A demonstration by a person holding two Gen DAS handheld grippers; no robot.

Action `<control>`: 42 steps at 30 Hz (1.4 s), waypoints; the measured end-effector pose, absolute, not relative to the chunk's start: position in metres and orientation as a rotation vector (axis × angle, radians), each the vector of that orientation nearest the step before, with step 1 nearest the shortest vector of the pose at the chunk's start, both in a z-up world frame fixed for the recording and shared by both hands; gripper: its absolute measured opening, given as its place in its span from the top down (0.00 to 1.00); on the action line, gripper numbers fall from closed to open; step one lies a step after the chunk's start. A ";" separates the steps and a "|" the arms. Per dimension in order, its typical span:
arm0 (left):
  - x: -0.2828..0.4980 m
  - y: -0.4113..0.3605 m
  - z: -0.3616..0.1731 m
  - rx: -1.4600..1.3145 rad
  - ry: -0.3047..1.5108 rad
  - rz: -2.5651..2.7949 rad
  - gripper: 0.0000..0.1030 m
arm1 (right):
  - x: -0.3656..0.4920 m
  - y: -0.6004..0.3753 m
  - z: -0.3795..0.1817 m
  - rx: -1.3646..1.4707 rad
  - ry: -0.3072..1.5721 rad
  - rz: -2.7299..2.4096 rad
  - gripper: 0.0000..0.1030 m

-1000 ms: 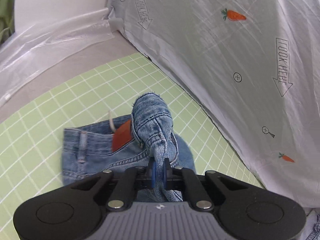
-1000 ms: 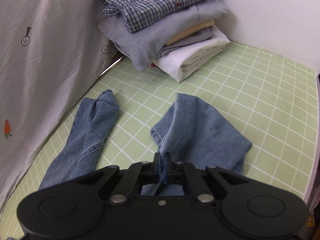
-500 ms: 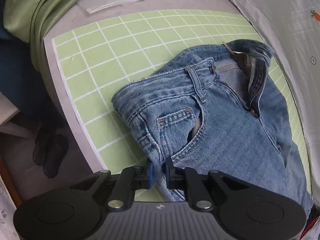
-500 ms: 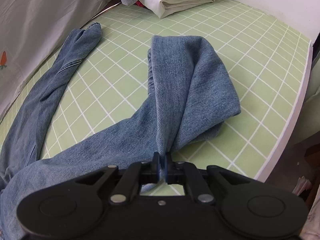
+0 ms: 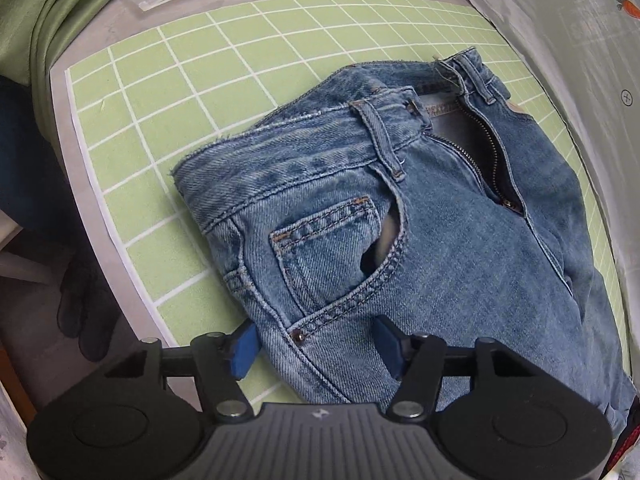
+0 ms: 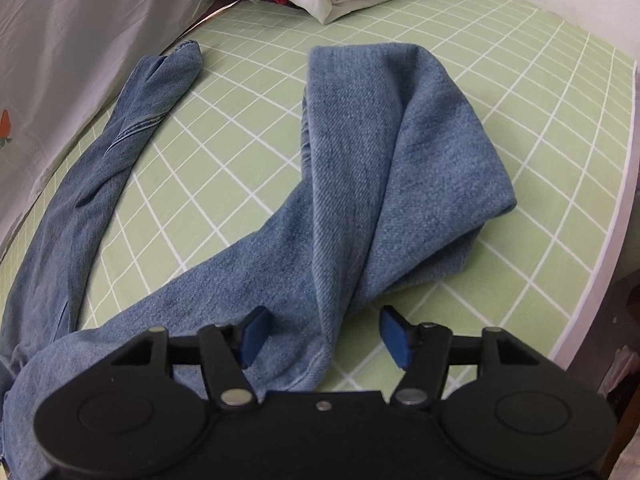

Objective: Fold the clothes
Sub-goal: 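Stretch the jeans flat with both grippers, then open both grippers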

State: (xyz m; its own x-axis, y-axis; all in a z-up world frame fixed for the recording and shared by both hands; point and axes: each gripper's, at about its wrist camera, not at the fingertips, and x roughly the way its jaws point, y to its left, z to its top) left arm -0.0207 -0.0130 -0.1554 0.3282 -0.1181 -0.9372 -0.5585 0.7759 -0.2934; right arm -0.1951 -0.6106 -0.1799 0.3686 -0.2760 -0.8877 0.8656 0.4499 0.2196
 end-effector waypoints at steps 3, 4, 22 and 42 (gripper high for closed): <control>-0.010 -0.013 -0.154 -0.635 1.223 0.337 0.57 | -0.182 -0.612 -0.181 0.707 0.910 -0.818 0.71; -0.006 -0.013 -0.153 -0.627 1.221 0.344 0.65 | -0.175 -0.612 -0.180 0.680 0.912 -0.814 0.78; 0.195 -0.051 -0.151 -0.523 1.132 0.254 0.76 | 0.095 -0.638 -0.181 0.439 0.892 -0.698 0.87; 0.074 0.059 -0.093 -0.621 0.974 0.333 0.88 | -0.099 -0.553 -0.130 0.567 0.857 -0.641 0.95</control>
State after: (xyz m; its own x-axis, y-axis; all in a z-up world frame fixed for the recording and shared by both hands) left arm 0.0743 0.0588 -0.0927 0.5311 -0.0093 -0.8473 -0.5264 0.7800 -0.3385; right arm -0.0987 -0.5528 -0.1298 0.4941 -0.2809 -0.8228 0.7103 0.6761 0.1958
